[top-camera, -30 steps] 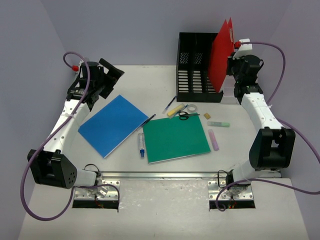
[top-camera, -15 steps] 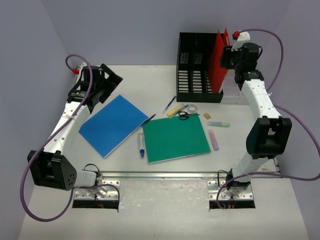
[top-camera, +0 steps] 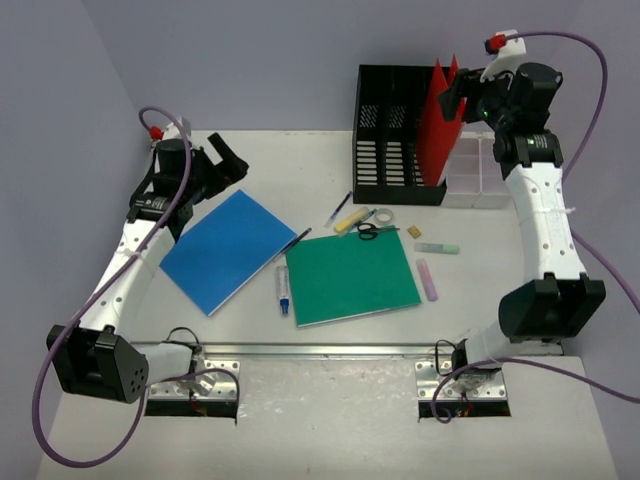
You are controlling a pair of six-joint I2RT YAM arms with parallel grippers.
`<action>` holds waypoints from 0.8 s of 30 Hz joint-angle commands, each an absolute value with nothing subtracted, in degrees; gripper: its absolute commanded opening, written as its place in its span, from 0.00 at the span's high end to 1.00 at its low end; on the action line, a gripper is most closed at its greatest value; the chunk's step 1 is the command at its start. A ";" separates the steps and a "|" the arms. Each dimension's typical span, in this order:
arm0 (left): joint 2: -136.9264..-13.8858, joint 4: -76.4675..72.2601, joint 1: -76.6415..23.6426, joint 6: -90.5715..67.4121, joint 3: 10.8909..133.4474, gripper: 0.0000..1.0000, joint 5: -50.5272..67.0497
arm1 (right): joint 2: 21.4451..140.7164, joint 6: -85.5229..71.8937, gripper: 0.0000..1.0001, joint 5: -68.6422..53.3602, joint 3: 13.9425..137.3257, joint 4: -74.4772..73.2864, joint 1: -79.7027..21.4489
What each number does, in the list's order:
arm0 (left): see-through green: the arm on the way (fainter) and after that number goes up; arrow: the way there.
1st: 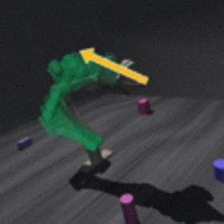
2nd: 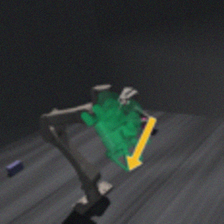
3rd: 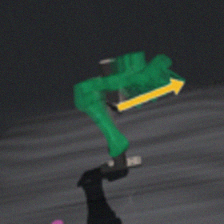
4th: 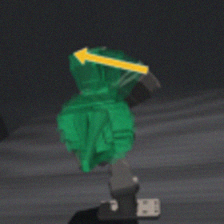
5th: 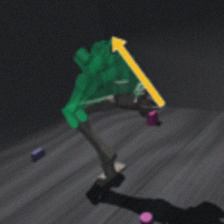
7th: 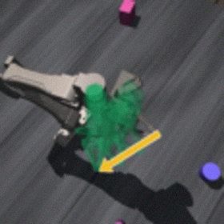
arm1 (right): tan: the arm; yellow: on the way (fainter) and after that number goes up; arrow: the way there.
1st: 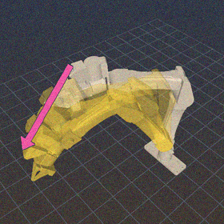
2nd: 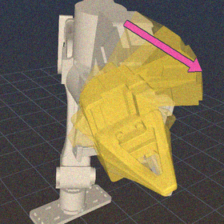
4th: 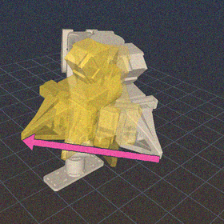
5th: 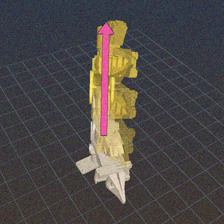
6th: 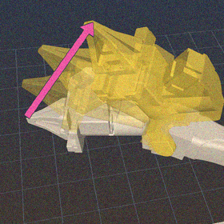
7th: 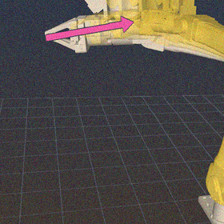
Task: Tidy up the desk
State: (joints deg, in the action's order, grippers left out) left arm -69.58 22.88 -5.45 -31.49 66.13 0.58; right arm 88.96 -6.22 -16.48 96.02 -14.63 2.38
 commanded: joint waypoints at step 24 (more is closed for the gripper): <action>-69.55 27.42 -16.55 26.30 41.02 0.33 -0.06 | 76.08 -9.49 0.44 -24.49 60.38 -18.72 -10.99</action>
